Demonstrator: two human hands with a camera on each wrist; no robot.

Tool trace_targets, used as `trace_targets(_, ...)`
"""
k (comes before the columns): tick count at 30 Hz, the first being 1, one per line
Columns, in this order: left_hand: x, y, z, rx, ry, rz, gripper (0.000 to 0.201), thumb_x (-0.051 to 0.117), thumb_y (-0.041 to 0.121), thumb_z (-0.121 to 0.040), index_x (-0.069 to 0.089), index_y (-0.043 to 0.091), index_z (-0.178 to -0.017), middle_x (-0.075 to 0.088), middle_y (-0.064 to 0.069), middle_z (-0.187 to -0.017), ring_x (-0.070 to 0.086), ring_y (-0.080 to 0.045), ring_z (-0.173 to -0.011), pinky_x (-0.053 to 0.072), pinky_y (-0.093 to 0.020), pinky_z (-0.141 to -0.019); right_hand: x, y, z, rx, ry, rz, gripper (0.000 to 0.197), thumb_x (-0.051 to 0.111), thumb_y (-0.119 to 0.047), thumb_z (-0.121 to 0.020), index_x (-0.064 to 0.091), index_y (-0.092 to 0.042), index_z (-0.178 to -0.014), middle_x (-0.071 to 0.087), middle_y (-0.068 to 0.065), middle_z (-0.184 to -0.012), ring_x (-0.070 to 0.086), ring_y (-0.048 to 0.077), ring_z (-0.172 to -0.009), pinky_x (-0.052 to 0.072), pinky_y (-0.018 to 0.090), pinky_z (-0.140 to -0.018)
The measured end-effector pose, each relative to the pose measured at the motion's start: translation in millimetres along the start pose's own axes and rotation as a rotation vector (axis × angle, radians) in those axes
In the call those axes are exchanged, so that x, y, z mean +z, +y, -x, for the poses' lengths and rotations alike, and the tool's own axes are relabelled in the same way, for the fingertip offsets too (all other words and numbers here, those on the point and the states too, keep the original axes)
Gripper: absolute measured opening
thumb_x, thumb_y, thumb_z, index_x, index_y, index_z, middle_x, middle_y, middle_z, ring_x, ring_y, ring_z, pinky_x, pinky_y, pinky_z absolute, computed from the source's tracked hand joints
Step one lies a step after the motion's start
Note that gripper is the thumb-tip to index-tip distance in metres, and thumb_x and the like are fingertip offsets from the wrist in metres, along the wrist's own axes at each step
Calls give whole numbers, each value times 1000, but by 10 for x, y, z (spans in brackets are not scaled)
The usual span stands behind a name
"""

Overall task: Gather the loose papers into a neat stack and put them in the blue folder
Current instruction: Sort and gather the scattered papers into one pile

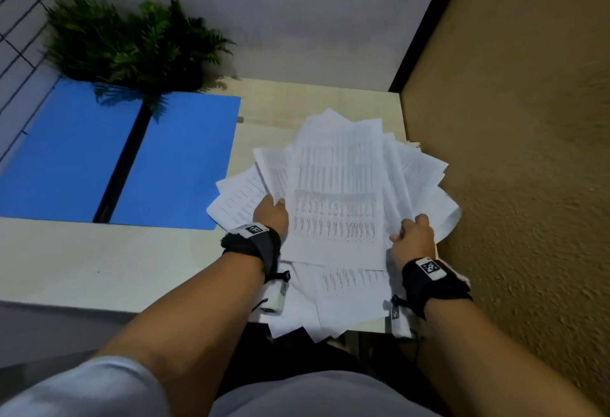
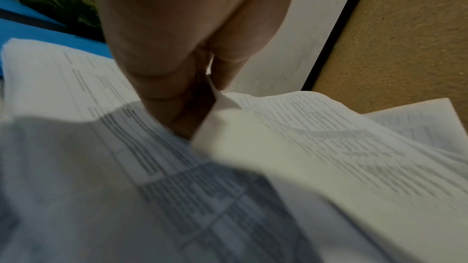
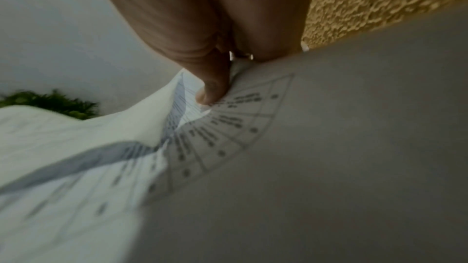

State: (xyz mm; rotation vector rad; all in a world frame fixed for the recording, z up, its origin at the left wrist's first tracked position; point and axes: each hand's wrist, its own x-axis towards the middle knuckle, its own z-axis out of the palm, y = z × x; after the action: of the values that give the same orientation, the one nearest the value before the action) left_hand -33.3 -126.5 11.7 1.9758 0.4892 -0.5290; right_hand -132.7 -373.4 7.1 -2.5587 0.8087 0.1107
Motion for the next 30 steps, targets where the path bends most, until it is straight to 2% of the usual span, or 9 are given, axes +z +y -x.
trace_targets(3,6,65,-47,-4,44,57,52,36,28,-105,32,3,-150,35,-16,-157,34,-32,-144,26,-36,-116,-3,116,84,-13,-125,-63,19,51,19,-75,51,0,-76,38,0,-91,58,23,-78,51,30,-76)
trace_targets(7,77,82,-18,53,-38,43,74,58,40,-94,25,9,-152,39,-12,-153,41,-33,-139,37,-39,-110,-45,198,93,62,-222,-237,29,50,20,-76,52,-1,-97,40,-5,-89,66,20,-84,48,24,-67)
trace_targets(9,126,56,-28,98,-51,-25,56,60,20,-94,39,4,-143,51,-16,-142,51,-35,-129,44,-40,-103,-48,202,88,65,-135,-272,18,63,-2,-86,57,-4,-103,43,-1,-101,59,21,-94,46,27,-81)
trace_targets(11,118,30,-42,93,-31,-37,45,59,12,-93,48,0,-135,57,-20,-133,56,-36,-121,47,-41,-101,-53,198,74,126,-50,-372,33,65,-25,-89,57,-10,-118,45,5,-118,50,20,-108,44,34,-98)
trace_targets(14,8,-88,-92,19,26,58,41,63,10,-91,54,-3,-129,61,-23,-128,59,-39,-116,49,-43,-100,-74,154,18,227,-47,-465,45,61,-33,-92,52,-13,-131,43,14,-135,48,30,-123,42,39,-104)
trace_targets(20,-222,-341,-171,-27,89,224,34,72,14,-86,66,-1,-116,69,-19,-113,65,-37,-107,52,-42,-95,-115,-23,-84,325,34,-415,15,59,-2,-89,57,7,-101,57,14,-98,57,23,-72,46,16,-60)
trace_targets(22,-266,-300,-161,-6,89,321,33,73,14,-84,67,4,-115,70,-16,-112,66,-36,-106,51,-47,-98,-110,-41,-66,202,12,-403,4,49,6,-89,52,3,-89,52,10,-84,53,23,-72,39,21,-60)
trace_targets(25,-362,-185,-158,39,132,345,31,66,10,-90,63,3,-120,65,-6,-108,62,-26,-99,49,-31,-88,-145,47,3,70,-129,-297,21,44,12,-82,41,-4,-69,37,4,-70,36,15,-69,27,23,-59)
trace_targets(30,-501,-108,-258,60,81,494,33,65,4,-90,62,5,-122,67,-11,-114,64,-33,-111,49,-43,-101,-354,142,-48,2,-340,-272,30,47,13,-85,58,-14,-84,51,2,-83,46,15,-80,35,22,-65)
